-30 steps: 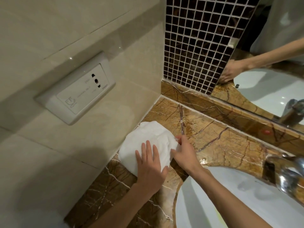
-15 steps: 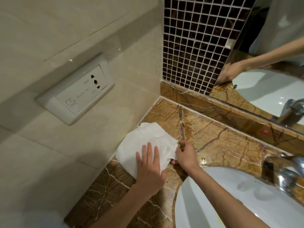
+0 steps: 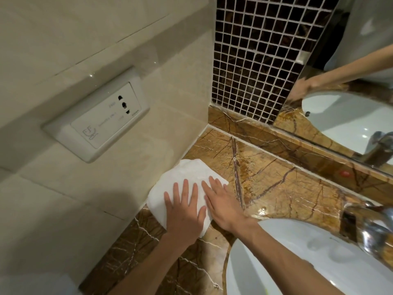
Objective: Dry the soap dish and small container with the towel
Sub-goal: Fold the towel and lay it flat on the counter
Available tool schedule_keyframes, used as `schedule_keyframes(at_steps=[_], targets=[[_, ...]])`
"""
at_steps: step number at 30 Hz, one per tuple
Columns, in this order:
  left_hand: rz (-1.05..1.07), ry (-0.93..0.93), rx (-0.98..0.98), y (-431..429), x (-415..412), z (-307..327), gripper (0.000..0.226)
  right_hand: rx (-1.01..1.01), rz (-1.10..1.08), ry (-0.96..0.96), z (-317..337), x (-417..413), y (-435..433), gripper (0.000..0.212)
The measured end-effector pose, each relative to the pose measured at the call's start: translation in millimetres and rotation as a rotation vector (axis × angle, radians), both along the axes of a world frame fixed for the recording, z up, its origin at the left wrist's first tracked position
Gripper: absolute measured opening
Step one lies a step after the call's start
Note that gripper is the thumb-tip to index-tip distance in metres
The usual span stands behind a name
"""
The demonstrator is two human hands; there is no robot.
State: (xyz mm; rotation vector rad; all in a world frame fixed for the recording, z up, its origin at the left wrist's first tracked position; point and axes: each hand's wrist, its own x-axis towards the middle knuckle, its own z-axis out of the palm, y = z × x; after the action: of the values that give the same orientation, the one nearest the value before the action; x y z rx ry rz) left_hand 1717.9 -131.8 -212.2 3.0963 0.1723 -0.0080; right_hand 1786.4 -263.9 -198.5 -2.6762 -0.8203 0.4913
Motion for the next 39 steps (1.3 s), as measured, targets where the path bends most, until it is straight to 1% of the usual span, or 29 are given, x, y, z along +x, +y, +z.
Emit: schedule_keyframes(at_steps=[4, 7, 11, 15, 19, 23, 27, 30, 32, 39], targets=[[0.037, -0.005, -0.010, 9, -2, 6, 0.063, 0.016, 0.049, 0.016, 2, 2, 11, 0.053], [0.049, -0.009, -0.016, 12, -4, 9, 0.063, 0.024, 0.013, 0.017, 9, -3, 16, 0.054], [0.025, 0.005, 0.003, 17, -10, 5, 0.064, 0.062, -0.065, -0.098, 18, -14, 16, 0.050], [0.020, -0.009, -0.022, 24, -13, 3, 0.059, 0.083, -0.017, -0.186, 18, -24, 16, 0.047], [0.050, -0.036, -0.062, 22, -11, 4, 0.058, 0.112, 0.008, -0.140, 7, -23, 16, 0.055], [0.125, -0.015, -0.090, 18, -8, 7, 0.060, 0.127, 0.024, -0.103, 2, -12, 17, 0.055], [0.197, 0.025, -0.111, 11, -4, 17, 0.063, 0.096, 0.048, -0.131, 4, -9, 17, 0.056], [0.148, -0.005, -0.100, 15, -15, 14, 0.060, 0.029, 0.032, -0.204, 6, -15, 18, 0.055], [0.105, -0.032, -0.117, 16, -25, 10, 0.059, 0.008, 0.019, -0.211, 7, -17, 18, 0.051], [0.145, 0.103, -0.121, 7, -20, 11, 0.065, -0.012, -0.018, -0.138, 9, -7, 19, 0.052]])
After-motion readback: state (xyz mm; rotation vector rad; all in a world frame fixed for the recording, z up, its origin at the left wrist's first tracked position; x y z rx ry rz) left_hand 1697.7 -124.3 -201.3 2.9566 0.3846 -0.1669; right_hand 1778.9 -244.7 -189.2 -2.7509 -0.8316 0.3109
